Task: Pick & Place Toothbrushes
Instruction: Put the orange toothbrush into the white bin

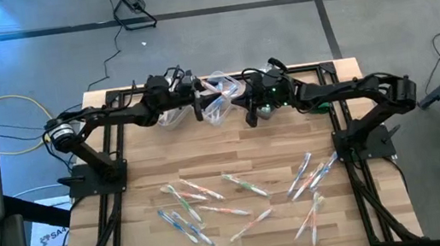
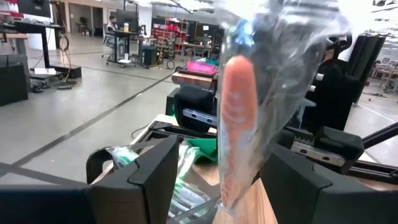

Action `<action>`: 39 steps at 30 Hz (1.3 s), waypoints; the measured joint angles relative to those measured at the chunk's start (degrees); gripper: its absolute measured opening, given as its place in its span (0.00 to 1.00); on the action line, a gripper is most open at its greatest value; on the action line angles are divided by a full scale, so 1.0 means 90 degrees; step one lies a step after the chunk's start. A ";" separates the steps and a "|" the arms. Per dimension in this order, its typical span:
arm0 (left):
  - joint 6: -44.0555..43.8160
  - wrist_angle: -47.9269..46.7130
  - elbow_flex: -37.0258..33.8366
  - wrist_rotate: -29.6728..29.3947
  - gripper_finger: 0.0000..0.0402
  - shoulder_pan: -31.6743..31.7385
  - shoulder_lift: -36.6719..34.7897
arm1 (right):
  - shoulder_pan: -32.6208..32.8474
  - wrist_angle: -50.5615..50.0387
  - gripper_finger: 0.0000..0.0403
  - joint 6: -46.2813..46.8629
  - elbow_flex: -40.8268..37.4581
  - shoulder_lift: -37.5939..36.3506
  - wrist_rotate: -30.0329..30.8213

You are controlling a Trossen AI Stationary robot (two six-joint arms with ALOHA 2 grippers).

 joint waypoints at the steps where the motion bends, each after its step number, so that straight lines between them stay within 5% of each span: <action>1: -0.0002 0.0002 0.0002 0.0000 0.50 0.0000 0.0000 | 0.0000 0.0000 0.01 0.0001 0.0000 0.0000 0.0024; 19: -0.0215 -0.0019 0.0000 0.0027 0.09 0.0005 0.0000 | -0.0005 0.0000 0.01 0.0000 0.0000 0.0000 0.0152; 39: -0.0313 -0.0056 0.0000 0.0024 0.07 0.0005 0.0000 | -0.0002 -0.0039 0.01 -0.0020 0.0000 0.0000 0.0135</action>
